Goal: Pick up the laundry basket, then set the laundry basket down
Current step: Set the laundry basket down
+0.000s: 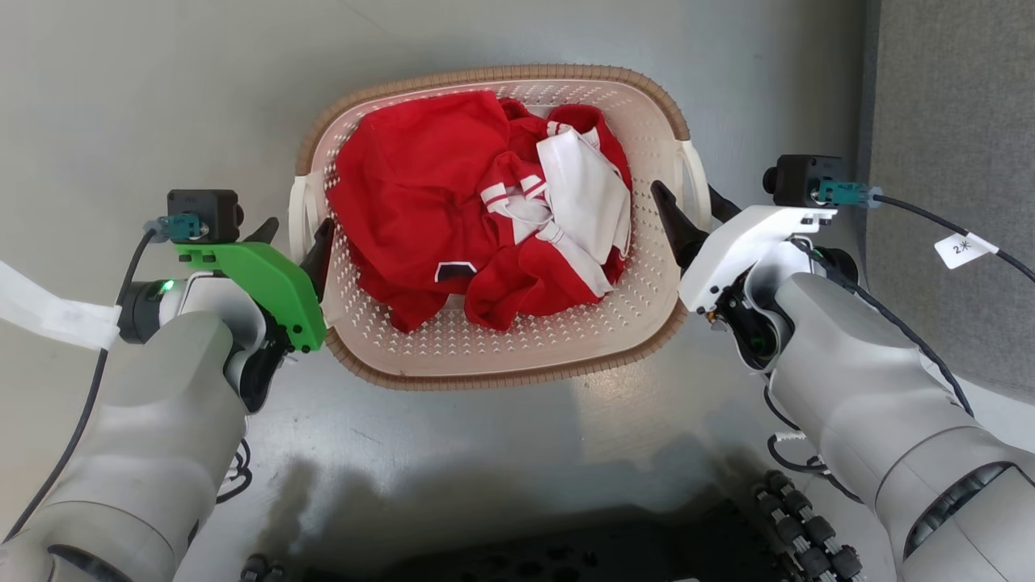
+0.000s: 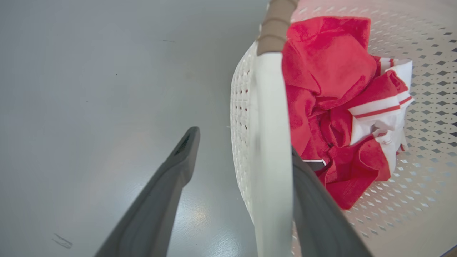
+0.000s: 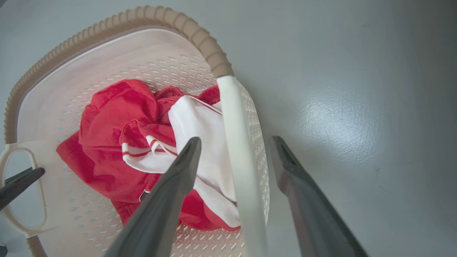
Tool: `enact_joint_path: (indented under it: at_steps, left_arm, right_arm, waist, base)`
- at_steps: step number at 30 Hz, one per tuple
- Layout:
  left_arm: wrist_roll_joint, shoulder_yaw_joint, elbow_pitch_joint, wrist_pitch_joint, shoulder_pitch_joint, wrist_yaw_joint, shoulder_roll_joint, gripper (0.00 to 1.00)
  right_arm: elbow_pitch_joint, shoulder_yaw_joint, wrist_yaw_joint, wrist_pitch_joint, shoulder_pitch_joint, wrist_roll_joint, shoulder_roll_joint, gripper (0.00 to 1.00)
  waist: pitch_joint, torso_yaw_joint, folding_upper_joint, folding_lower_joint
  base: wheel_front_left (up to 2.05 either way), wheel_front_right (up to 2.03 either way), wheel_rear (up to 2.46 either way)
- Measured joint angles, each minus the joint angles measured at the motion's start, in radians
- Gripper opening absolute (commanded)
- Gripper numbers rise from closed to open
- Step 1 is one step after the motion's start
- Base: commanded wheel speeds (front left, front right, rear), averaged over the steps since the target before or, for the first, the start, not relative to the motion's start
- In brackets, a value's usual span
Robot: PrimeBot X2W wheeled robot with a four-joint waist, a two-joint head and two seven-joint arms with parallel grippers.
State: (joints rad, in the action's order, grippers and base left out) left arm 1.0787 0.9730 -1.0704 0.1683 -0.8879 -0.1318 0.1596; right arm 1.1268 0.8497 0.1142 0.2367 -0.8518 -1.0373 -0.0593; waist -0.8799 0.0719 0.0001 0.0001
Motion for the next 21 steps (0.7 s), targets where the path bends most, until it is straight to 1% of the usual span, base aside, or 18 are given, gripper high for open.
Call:
enact_joint_path:
  at_steps: [11, 16, 21]
  left_arm:
    - [0.001, 0.01, -0.021, 0.022, 0.005, 0.0, 0.007, 1.0]
    - [0.016, 0.012, -0.018, 0.037, 0.032, 0.0, 0.01, 1.0]
    - [0.018, 0.02, -0.014, 0.049, 0.061, 0.0, 0.011, 1.0]
  right_arm:
    - [0.0, 0.02, 0.002, 0.0, 0.001, -0.017, 0.0, 1.0]
    - [0.002, 0.025, 0.009, 0.0, 0.011, -0.02, 0.0, 1.0]
    - [0.007, 0.034, 0.009, 0.002, 0.025, -0.02, 0.001, 1.0]
  waist:
    - [0.047, 0.009, 0.0, 0.0]
    - [0.086, 0.016, 0.0, 0.0]
    - [0.14, 0.023, 0.0, -0.0001]
  base:
    - [0.0, 0.0, 0.0]
    - [0.0, 0.0, 0.0]
    - [0.0, 0.0, 0.0]
